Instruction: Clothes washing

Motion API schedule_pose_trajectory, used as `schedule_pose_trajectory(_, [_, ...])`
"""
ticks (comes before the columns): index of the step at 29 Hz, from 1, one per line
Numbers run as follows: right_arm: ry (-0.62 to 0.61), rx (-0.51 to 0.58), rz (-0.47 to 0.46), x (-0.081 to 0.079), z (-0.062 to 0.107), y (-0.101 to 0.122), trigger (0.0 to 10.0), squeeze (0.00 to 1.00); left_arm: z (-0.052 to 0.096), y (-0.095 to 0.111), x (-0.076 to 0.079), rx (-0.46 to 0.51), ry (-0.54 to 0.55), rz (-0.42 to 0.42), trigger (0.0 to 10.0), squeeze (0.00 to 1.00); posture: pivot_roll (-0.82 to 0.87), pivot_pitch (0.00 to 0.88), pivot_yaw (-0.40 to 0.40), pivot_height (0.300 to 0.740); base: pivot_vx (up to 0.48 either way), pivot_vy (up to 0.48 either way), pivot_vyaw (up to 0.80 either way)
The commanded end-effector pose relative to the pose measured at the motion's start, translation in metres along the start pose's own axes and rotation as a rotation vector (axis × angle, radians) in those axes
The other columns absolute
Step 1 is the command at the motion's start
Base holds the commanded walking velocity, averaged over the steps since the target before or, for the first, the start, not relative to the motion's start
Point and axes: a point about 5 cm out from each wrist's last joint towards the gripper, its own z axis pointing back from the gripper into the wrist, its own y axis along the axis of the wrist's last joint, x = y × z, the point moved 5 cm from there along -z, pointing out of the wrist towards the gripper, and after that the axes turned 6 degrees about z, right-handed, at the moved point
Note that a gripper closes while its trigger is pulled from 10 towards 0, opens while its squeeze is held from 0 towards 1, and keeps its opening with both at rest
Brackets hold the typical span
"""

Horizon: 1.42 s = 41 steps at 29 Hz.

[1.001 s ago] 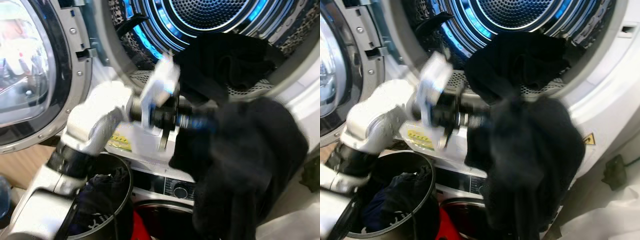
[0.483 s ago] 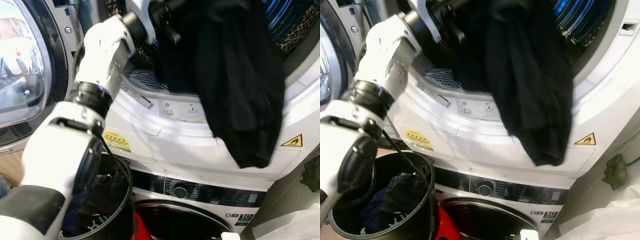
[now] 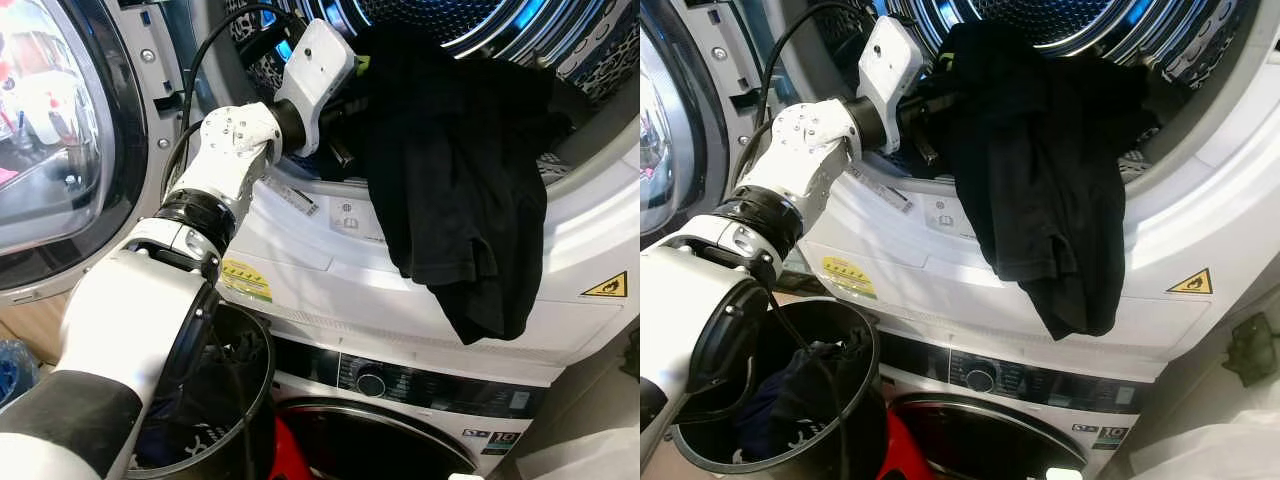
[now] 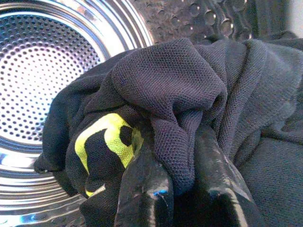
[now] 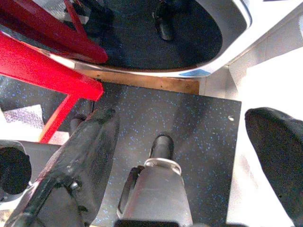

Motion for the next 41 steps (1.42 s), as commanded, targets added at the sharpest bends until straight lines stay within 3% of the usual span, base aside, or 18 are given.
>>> schedule_pose_trajectory(1, [-0.009,0.002,-0.020,0.001,0.001,-0.002,10.0,0.00,-0.005,-0.003,0.012,-0.009,-0.055,-0.001,0.0,0.00,-0.06,0.000,0.099,0.740,0.000,0.000,0.00])
schedule_pose_trajectory(7, [-0.018,-0.008,-0.027,0.004,0.002,-0.009,10.0,0.00,-0.015,0.016,0.009,0.069,0.002,0.015,0.0,0.00,-0.09,0.000,0.108,0.740,0.000,0.000,0.00])
schedule_pose_trajectory(9, [-0.028,-0.016,-0.036,0.006,0.004,-0.015,10.0,0.00,-0.022,0.030,0.015,0.132,-0.034,0.091,0.0,0.00,-0.12,0.000,0.120,0.740,0.000,0.000,0.00])
schedule_pose_trajectory(13, [-0.043,-0.020,-0.049,0.009,0.005,-0.021,10.0,0.00,-0.032,0.045,0.015,0.204,0.001,0.212,0.0,0.00,-0.16,0.000,0.127,0.740,0.000,0.000,0.00])
schedule_pose_trajectory(14, [-0.052,-0.023,-0.056,0.011,0.006,-0.024,10.0,0.00,-0.035,0.053,0.010,0.237,0.039,0.275,0.0,0.00,-0.17,0.000,0.129,0.740,0.000,0.000,0.00])
schedule_pose_trajectory(18, [-0.057,-0.027,-0.056,0.013,0.007,-0.028,10.0,0.00,-0.036,0.059,0.003,0.251,0.078,0.325,0.0,0.00,-0.19,0.000,0.131,0.740,0.000,0.000,0.00])
schedule_pose_trajectory(22, [-0.079,-0.036,-0.067,0.018,0.010,-0.036,10.0,0.00,-0.033,0.068,-0.016,0.267,0.183,0.385,0.0,0.00,-0.22,0.000,0.138,0.740,0.000,0.000,0.00])
schedule_pose_trajectory(24, [-0.086,-0.043,-0.068,0.020,0.011,-0.040,10.0,0.00,-0.030,0.066,-0.027,0.251,0.262,0.438,0.0,0.00,-0.21,0.000,0.137,0.740,0.000,0.000,0.00])
schedule_pose_trajectory(27, [-0.087,-0.046,-0.067,0.020,0.012,-0.043,10.0,0.00,-0.029,0.057,-0.032,0.202,0.312,0.469,0.0,0.00,-0.21,0.000,0.135,0.740,0.000,0.000,0.00])
schedule_pose_trajectory(28, [-0.085,-0.048,-0.063,0.019,0.012,-0.044,10.0,0.00,-0.030,0.044,-0.028,0.136,0.313,0.494,0.8,0.00,-0.21,0.000,0.133,0.740,0.000,0.000,0.00])
schedule_pose_trajectory(30, [-0.082,-0.048,-0.062,0.018,0.012,-0.043,10.0,0.00,-0.031,0.025,-0.021,0.021,0.309,0.442,8.5,0.00,-0.21,0.000,0.136,0.740,0.000,0.000,0.00])
schedule_pose_trajectory(31, [-0.081,-0.047,-0.062,0.017,0.012,-0.043,10.0,0.00,-0.030,0.016,-0.018,-0.023,0.300,0.425,10.0,0.00,-0.21,0.000,0.137,0.740,0.000,0.000,0.00])
schedule_pose_trajectory(36, [-0.081,-0.034,-0.069,0.016,0.010,-0.037,10.0,0.00,-0.024,-0.011,-0.011,-0.099,0.295,0.441,10.0,0.00,-0.22,0.000,0.138,0.740,0.000,0.000,0.00])
schedule_pose_trajectory(41, [-0.072,-0.042,-0.060,0.013,0.010,-0.038,10.0,0.00,-0.020,-0.029,-0.003,-0.191,0.266,0.373,10.0,0.00,-0.20,0.000,0.136,0.740,0.000,0.000,0.00])
